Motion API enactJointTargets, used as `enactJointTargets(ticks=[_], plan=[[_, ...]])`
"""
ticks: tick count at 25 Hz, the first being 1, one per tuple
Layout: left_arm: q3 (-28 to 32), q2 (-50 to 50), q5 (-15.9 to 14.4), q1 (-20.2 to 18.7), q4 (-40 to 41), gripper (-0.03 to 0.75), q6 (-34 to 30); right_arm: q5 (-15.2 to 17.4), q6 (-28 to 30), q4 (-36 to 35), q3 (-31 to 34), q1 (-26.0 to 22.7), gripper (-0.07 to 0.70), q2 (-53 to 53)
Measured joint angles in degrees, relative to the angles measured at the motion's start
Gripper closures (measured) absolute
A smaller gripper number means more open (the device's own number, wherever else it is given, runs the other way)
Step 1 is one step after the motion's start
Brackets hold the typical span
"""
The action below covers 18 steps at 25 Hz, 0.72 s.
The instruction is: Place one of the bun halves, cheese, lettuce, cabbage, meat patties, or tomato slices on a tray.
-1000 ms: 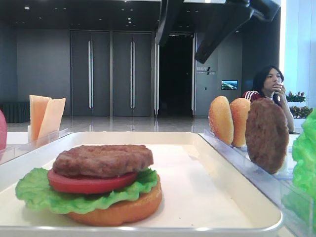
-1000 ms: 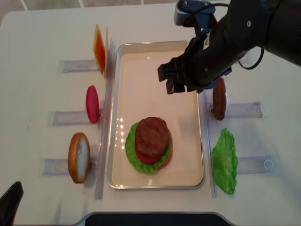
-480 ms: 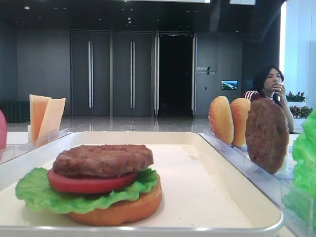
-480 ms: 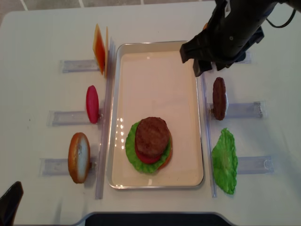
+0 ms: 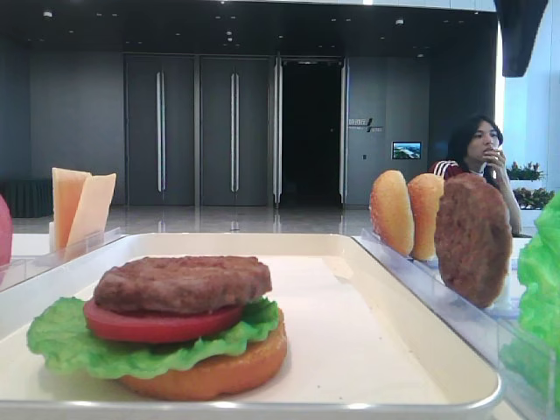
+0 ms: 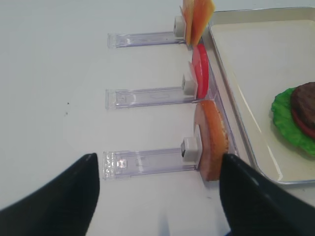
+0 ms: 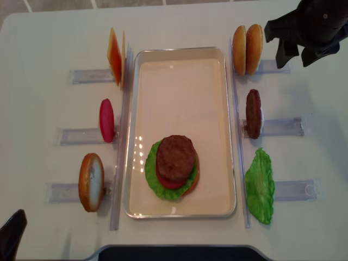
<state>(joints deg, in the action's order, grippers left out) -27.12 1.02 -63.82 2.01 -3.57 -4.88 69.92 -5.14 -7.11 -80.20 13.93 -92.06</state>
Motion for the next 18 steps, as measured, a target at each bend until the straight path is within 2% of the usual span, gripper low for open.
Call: enactJointTargets(ticks=[10, 18], plan=[[0.0, 0.0, 0.0, 0.0, 0.0, 0.136, 0.0, 0.03, 4.39, -0.16, 0.0, -8.95, 0.21, 0.0], [0.0, 0.0, 0.0, 0.0, 0.0, 0.136, 0.0, 0.07, 5.95, 0.45, 0.0, -10.51, 0.21, 0.07]])
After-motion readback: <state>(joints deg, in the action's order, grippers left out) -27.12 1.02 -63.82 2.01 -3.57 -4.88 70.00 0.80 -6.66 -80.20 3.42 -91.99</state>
